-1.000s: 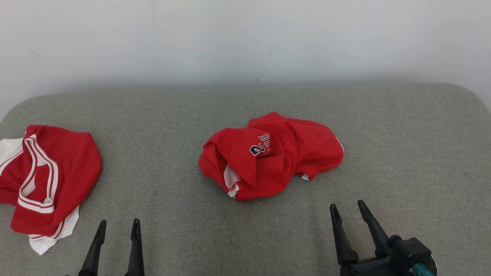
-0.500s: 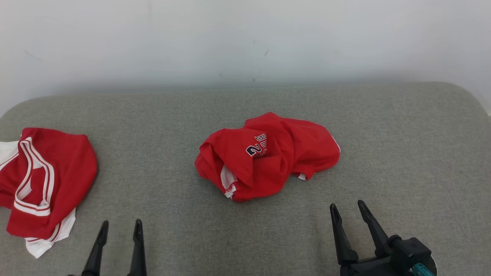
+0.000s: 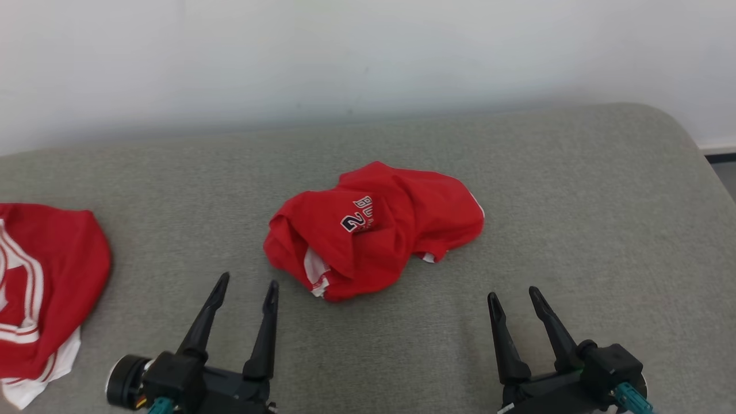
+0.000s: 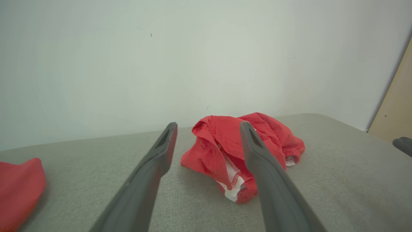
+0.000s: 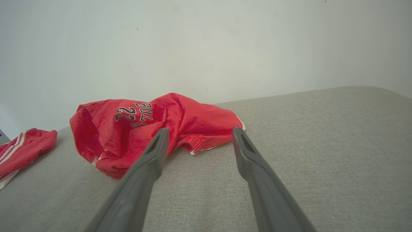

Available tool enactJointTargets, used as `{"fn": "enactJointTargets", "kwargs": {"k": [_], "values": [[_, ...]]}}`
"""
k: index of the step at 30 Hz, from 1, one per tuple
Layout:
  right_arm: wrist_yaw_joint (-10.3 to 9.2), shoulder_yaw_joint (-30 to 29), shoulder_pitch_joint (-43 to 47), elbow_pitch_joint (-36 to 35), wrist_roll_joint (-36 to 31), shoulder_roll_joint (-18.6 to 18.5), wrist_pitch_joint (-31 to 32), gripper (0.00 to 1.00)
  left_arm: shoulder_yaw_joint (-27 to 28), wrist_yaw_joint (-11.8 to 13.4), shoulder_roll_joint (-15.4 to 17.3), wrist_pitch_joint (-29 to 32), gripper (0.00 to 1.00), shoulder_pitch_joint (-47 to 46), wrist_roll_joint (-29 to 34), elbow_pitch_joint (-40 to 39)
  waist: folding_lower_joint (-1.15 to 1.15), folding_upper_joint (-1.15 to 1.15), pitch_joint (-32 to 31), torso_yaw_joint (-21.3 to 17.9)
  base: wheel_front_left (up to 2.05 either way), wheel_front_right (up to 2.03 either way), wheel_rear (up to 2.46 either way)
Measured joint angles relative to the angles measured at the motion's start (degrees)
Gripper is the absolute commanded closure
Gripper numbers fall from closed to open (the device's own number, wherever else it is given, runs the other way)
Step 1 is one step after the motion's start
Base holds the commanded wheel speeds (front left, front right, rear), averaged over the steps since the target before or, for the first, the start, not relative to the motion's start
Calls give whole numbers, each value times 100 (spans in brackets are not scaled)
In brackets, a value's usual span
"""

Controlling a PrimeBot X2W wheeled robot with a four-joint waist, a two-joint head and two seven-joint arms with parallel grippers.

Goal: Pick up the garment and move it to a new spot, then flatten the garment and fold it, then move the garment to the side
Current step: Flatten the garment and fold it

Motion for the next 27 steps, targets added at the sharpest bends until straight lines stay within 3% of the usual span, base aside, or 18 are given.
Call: {"fn": "enactJointTargets", "kwargs": {"k": [8, 18, 26, 27], "values": [[0, 18, -192, -69, 171, -1, 0, 0, -592, 0, 177, 0, 0, -630, -417, 638, 0, 0, 254, -484, 0, 0, 0], [0, 10, -293, -105, 375, -1, 0, 0, -980, 0, 454, 0, 0, -1107, -751, 1571, 1, 0, 624, -1062, 0, 0, 0], [0, 4, -346, -114, 438, -1, 0, 0, -1014, -1, 489, 0, 0, -1517, -887, 2087, 1, 1, 800, -1315, 0, 0, 0], [0, 0, -346, -113, 438, 0, 0, 0, -942, -1, 472, 0, 18, -1558, -921, 2180, 1, 0, 799, -1328, 0, 0, 0]]}}
